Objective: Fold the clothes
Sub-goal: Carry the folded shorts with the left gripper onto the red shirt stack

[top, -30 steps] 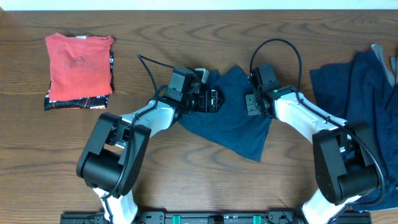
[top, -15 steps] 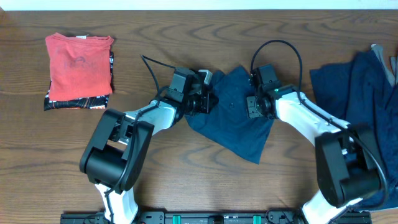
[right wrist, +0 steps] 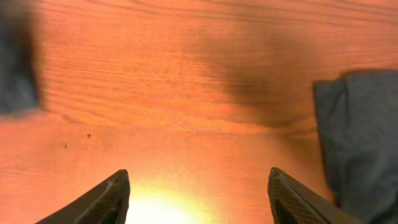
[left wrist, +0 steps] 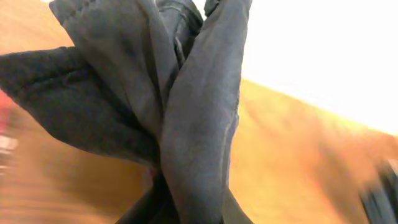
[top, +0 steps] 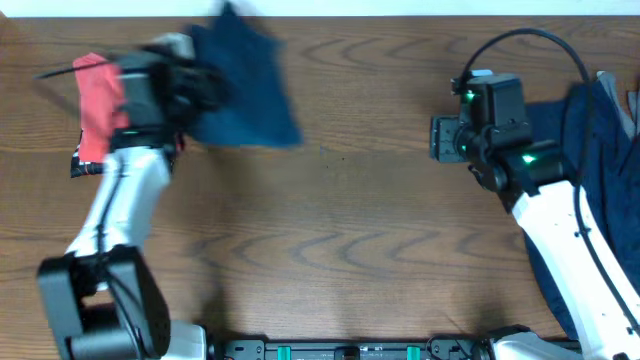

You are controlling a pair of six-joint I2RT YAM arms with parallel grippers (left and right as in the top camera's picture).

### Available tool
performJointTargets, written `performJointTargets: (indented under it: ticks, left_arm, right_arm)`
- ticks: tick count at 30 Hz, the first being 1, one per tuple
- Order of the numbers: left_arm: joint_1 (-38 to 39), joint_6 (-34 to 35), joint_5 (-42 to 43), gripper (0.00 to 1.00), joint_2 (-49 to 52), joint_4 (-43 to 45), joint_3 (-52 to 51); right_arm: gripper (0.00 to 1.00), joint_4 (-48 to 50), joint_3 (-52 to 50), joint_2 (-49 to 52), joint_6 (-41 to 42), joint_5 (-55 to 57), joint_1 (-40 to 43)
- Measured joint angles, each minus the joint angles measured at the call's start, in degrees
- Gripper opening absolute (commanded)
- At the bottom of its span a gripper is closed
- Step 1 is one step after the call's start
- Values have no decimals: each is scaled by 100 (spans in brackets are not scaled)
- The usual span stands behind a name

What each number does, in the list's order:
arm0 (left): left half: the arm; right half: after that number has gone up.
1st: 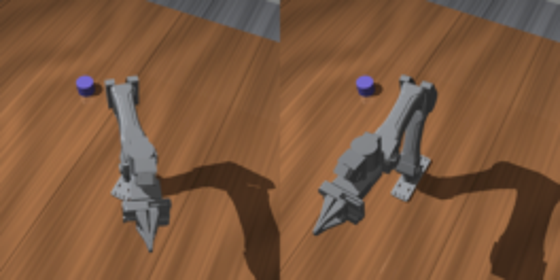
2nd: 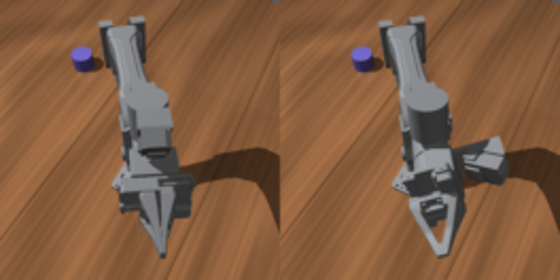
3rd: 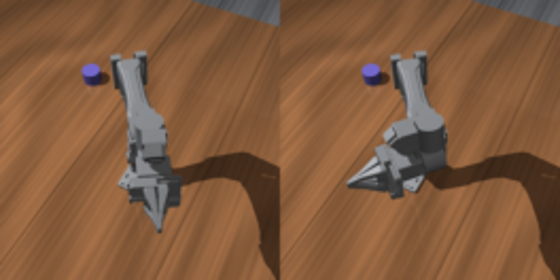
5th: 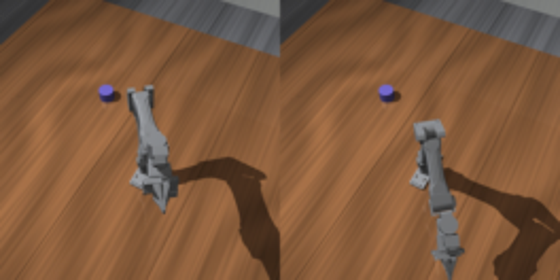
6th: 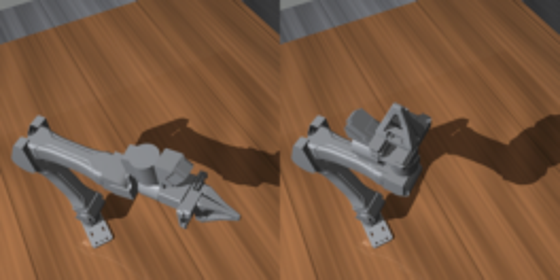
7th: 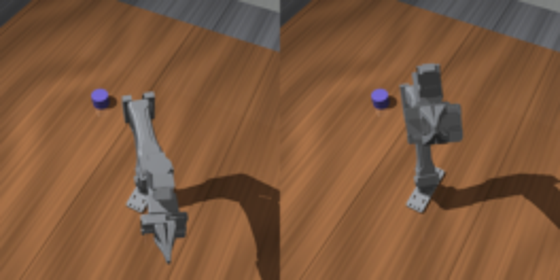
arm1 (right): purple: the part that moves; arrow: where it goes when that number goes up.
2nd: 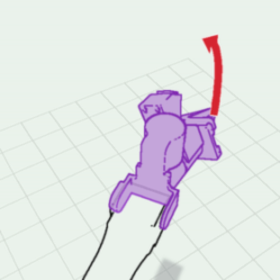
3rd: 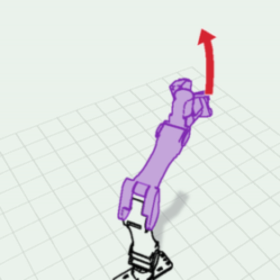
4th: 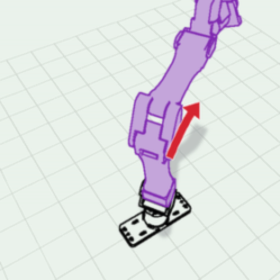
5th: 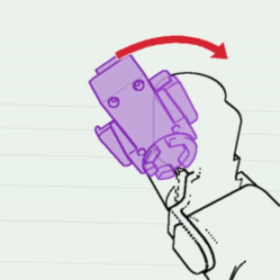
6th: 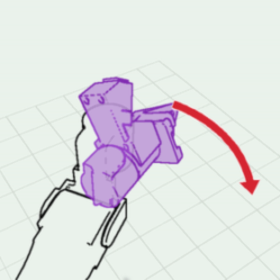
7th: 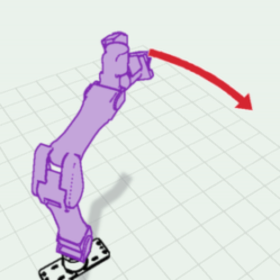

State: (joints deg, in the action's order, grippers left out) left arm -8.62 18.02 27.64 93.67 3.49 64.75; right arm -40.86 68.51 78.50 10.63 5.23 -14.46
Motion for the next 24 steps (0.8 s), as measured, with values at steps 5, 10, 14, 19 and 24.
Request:
performJointTargets:
  ticks: [5, 10, 14, 19, 24]
  left_arm:
    - [-1222, -7, -282, 6, -9, -103, 120]
    - [-2153, -7, -389, 11, 173, -518, 120]
    - [-2618, -20, -385, 22, 411, -804, 120]
    - [-3108, -17, -407, 98, 516, -907, 120]
    - [-3432, 13, -404, 98, 516, -879, 120]
  right_arm:
    - [69, -179, 0, -13, 0, -7, -2]
    - [69, -203, 0, -13, 0, -4, -2]
    - [69, -223, 0, -13, 2, -7, -2]
    - [69, -273, 0, -13, 0, -7, -2]
    - [70, -332, 0, -13, 2, -7, -2]
